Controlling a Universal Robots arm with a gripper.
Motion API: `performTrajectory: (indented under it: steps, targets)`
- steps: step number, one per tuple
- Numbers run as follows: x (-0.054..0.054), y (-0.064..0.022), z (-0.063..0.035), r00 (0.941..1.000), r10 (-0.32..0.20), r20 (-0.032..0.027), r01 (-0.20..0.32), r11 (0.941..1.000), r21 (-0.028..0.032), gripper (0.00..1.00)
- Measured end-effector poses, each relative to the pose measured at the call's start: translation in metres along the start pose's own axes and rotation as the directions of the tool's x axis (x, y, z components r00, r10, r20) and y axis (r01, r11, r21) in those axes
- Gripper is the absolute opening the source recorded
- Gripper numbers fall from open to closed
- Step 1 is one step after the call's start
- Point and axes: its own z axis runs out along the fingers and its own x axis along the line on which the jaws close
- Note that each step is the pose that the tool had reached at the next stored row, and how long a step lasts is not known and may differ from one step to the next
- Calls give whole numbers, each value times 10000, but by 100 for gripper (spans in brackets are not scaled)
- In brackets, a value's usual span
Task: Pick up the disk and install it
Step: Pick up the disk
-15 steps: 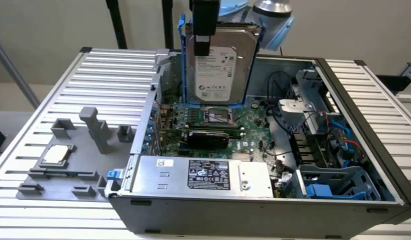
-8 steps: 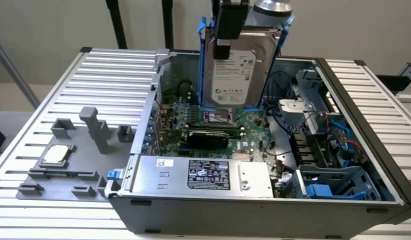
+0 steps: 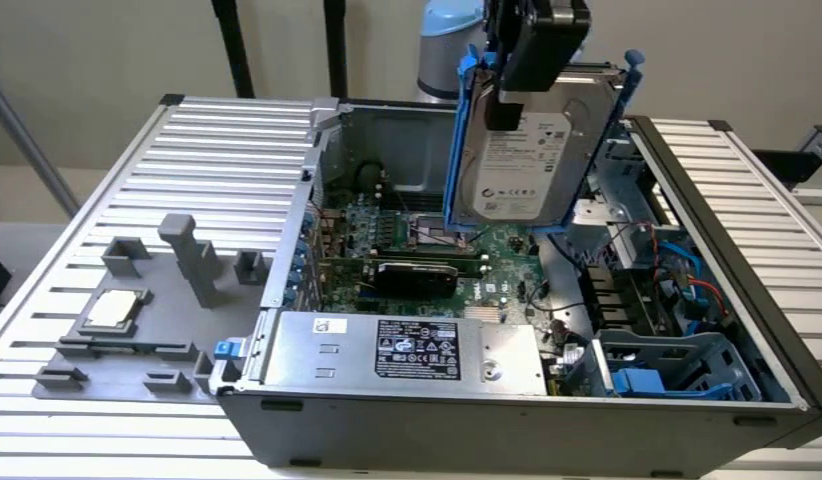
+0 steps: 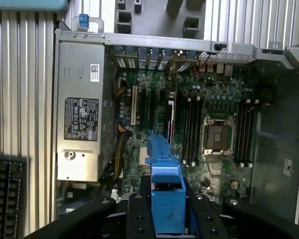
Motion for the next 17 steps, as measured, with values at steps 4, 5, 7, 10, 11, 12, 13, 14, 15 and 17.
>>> performTrajectory:
  steps: [4, 5, 7, 10, 11, 12, 13, 14, 15, 17]
  targets:
    - [91, -165, -1, 10000, -1, 1, 1, 10000, -1, 0]
    - [118, -198, -2, 10000, -1, 1, 1, 10000, -1, 0]
    - [174, -258, -3, 10000, 0, 1, 0, 10000, -1, 0]
    - [266, -343, -4, 10000, -1, 1, 1, 10000, -1, 0]
    - [296, -369, -4, 10000, 0, 0, 0, 10000, -1, 0]
    - [328, -395, -5, 10000, -1, 0, 1, 10000, -1, 0]
    - [359, -419, -5, 10000, -1, 1, 1, 10000, -1, 0]
    - [393, -443, -5, 10000, -1, 1, 1, 10000, -1, 0]
    - [426, -466, -6, 10000, -1, 0, 1, 10000, -2, 0]
    - [496, -508, -6, 10000, 0, 1, 0, 10000, -4, 0]
